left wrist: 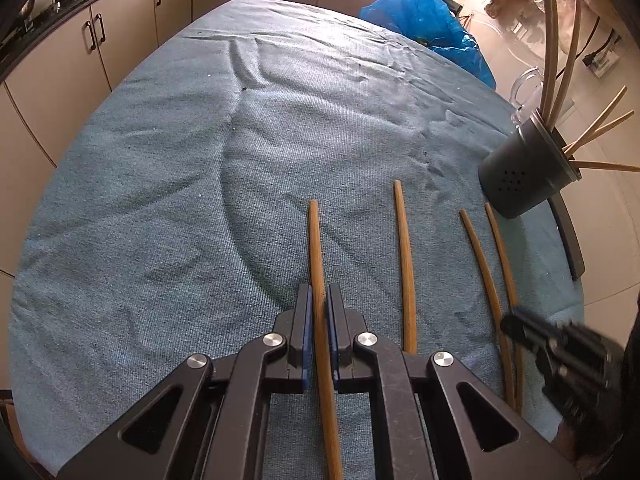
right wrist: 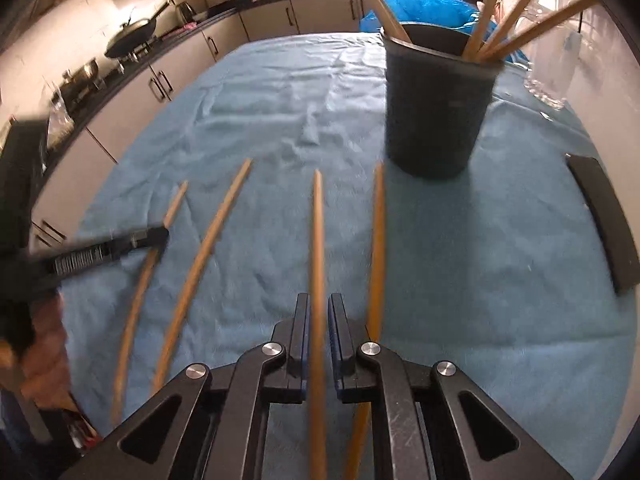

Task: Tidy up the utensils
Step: 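Close the left tool on a chopstick while the right tool grasps another chopstick, then lift both chopsticks upright and carry them over the black holder cup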

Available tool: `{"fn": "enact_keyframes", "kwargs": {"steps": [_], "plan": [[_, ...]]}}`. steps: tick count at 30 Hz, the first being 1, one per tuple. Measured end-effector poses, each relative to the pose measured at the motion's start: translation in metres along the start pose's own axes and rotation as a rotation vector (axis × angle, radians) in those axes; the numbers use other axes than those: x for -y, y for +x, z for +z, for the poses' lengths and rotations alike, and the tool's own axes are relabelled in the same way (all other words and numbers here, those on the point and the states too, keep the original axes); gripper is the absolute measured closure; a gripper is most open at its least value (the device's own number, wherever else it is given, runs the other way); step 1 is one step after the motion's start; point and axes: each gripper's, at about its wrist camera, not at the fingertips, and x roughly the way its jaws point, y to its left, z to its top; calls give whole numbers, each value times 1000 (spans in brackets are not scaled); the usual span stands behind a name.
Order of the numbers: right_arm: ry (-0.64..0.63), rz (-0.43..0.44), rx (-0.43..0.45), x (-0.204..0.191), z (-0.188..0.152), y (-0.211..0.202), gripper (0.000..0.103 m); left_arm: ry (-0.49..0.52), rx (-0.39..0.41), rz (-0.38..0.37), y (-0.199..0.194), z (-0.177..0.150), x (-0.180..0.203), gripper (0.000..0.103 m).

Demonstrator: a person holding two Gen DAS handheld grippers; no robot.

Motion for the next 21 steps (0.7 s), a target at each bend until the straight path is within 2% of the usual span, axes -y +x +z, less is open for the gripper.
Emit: {"fn": "enact_keyframes", "kwargs": {"steps": [9,10,11,14,21], "plan": [[-56,-81,-36,-15,38,36,89,26,-5,23,4,7,6,96],[-73,-90,-35,-17,40,37,90,31,-4,30,4,8,8,96],[-86,-96,-36,-19,41,38,95,32,-1,31,4,8,8,96],[-61,-61,-33,-17,43,36,96,43,24,16,-1,7,11,97],[-21,28,164,-21,39,-25,96,52,145,-11,-49,7,15,97]]}}
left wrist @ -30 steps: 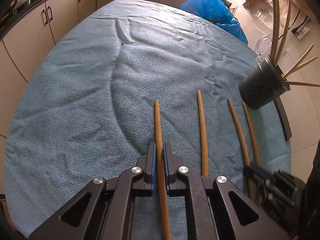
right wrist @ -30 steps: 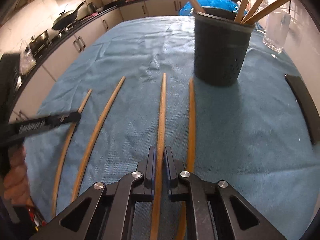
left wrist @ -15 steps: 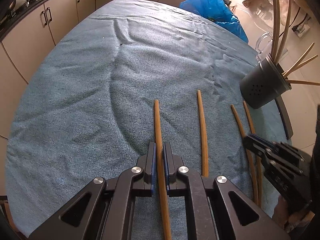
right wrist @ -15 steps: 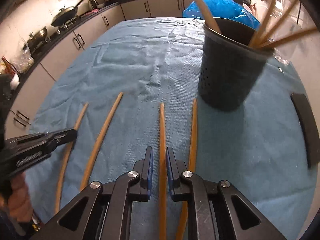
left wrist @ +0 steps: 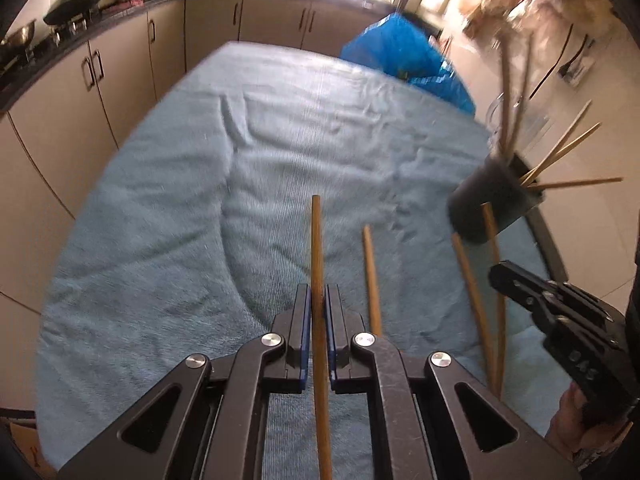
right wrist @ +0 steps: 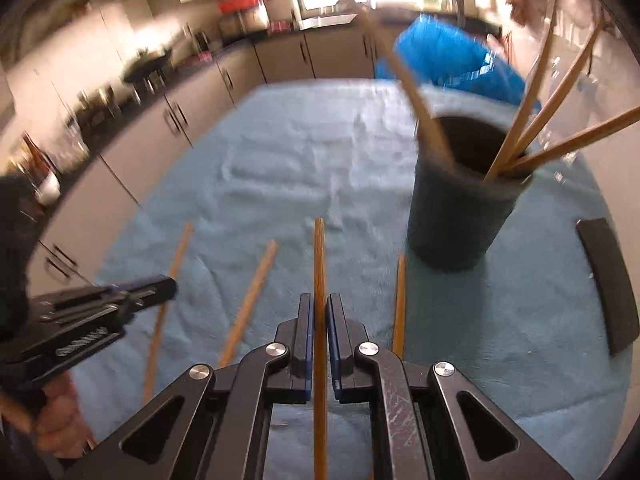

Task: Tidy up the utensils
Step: 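Lift both chopsticks upright and carry them over the black holder cup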

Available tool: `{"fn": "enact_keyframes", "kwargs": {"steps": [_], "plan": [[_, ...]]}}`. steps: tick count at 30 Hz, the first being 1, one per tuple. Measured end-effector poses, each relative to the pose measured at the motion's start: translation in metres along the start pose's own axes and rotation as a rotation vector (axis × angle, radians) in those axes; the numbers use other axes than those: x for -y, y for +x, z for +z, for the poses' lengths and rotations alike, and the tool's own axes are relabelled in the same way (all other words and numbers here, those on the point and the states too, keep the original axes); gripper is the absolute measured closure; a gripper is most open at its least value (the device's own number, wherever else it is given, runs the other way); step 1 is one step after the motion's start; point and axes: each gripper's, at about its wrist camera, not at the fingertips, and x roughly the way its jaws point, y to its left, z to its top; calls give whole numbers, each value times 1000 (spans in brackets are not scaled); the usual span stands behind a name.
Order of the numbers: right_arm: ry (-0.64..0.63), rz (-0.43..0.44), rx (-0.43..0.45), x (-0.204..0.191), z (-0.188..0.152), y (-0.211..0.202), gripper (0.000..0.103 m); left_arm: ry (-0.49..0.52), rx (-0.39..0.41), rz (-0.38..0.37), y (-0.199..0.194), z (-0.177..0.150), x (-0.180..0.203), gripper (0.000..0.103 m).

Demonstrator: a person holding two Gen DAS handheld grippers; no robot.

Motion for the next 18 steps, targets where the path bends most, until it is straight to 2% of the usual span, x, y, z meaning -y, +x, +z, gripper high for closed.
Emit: {"fn": "enact_keyframes", "kwargs": {"steps": [4,8,13,18], "plan": [[-6,20,168,-9,-2,-51,96,14,66,-11,-31,2,9,97],[-7,33,283,-15,-9,-84,96,31,117,-17,-57,2,19,97],[-2,32,352,-17,-16,-104,96,42,160,-19,-79,2,26,97],[25,30,369,-8,-16,-113,96,49,179,-17,-89,2,29,97]]}}
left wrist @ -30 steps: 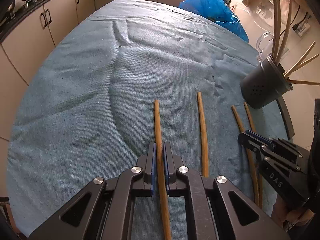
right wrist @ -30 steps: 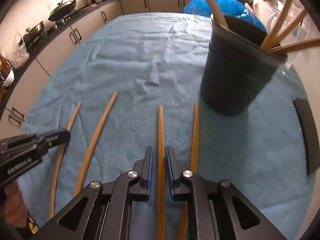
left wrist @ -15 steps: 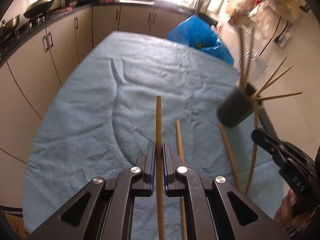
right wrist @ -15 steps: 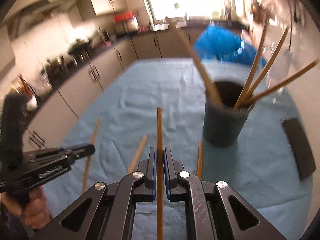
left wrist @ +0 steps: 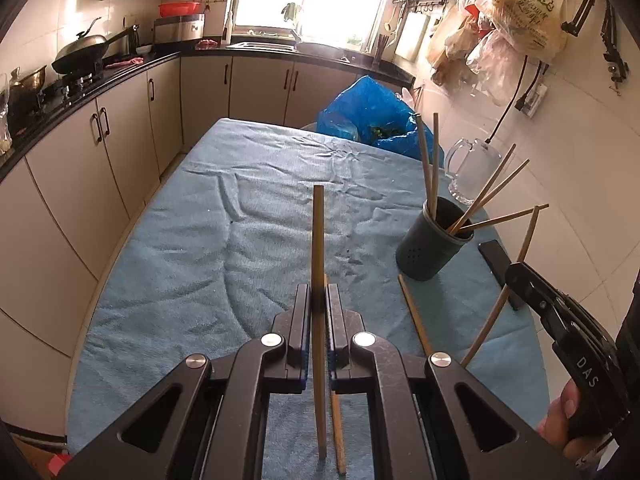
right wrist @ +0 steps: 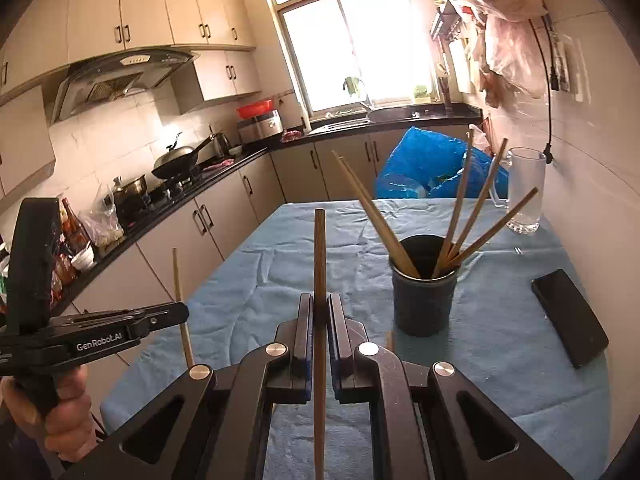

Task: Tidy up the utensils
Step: 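Lift both chopsticks upright and carry them over the black holder cup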

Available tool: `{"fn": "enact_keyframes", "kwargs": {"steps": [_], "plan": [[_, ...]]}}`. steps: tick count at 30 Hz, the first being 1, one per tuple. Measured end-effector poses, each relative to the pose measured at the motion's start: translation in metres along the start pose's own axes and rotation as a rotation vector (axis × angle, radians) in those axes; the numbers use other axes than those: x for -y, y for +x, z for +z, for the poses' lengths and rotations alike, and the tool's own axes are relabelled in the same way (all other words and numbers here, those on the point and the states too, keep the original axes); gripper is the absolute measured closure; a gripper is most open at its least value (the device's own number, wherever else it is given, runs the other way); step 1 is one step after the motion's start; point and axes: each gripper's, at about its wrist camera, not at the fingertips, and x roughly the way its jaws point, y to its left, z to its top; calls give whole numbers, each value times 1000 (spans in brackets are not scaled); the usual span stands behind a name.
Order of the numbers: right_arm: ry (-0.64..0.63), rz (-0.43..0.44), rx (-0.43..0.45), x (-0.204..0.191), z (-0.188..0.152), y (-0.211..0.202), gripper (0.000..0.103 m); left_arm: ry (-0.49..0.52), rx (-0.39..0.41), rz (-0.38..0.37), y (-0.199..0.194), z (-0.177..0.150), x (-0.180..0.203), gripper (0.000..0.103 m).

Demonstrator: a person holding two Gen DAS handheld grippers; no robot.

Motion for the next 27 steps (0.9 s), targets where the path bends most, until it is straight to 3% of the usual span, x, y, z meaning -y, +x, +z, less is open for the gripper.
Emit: {"fn": "enact_keyframes", "kwargs": {"steps": [27], "plan": [[49,-5,65,18,8,-26,96,58,49,12,-17,8,24,97]]}}
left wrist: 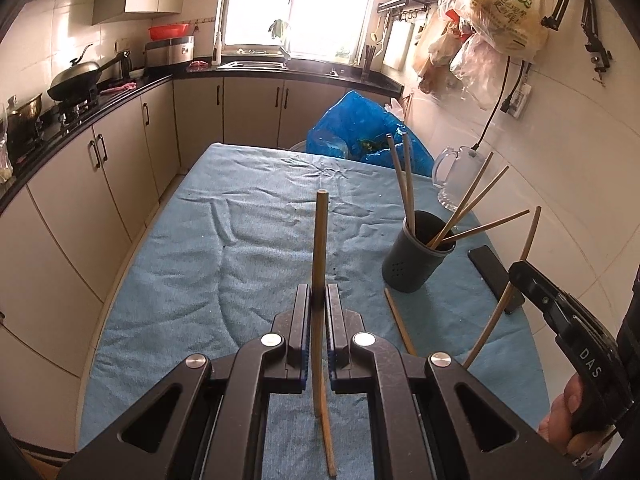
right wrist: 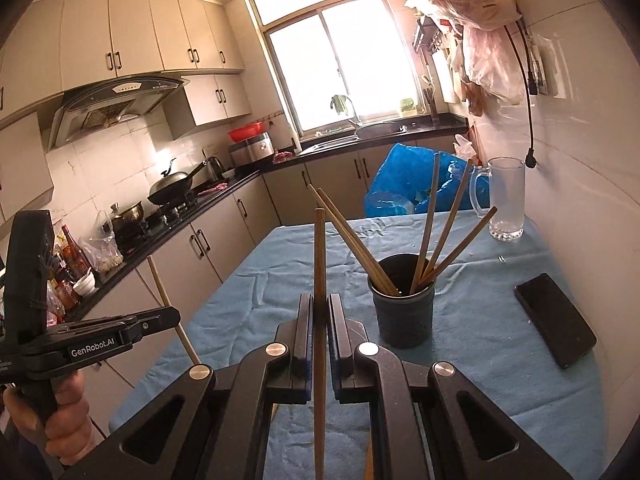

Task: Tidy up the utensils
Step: 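Lift both chopsticks upright and carry them over the black holder cup, then lower both chopsticks into the black cup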

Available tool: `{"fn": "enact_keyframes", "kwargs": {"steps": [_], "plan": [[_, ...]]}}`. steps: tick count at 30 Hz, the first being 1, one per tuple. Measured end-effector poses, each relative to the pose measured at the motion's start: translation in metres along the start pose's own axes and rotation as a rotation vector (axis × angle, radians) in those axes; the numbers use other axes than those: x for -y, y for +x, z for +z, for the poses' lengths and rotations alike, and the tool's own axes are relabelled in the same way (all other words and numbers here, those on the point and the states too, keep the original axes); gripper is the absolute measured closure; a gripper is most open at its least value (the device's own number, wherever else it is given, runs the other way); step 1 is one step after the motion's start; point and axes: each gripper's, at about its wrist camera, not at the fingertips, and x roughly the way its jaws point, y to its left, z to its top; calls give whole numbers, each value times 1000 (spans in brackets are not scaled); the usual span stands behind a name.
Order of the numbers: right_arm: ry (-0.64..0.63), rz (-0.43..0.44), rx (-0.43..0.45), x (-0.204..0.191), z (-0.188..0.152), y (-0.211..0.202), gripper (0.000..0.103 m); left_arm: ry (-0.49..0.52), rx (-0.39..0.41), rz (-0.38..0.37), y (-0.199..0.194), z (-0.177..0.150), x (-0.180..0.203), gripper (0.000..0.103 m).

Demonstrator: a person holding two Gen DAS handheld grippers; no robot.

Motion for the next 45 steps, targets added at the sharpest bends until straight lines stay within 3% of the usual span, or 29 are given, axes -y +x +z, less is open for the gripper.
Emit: {"fn": "enact_keyframes", "kwargs": {"steps": [25,45], "plan": [[18,-15,34,6,10,-13,96,42,-1,-23,0,12,19,97],[58,-72,192,24,75,-39,95,100,56,-98,-11,62,63,97]]}}
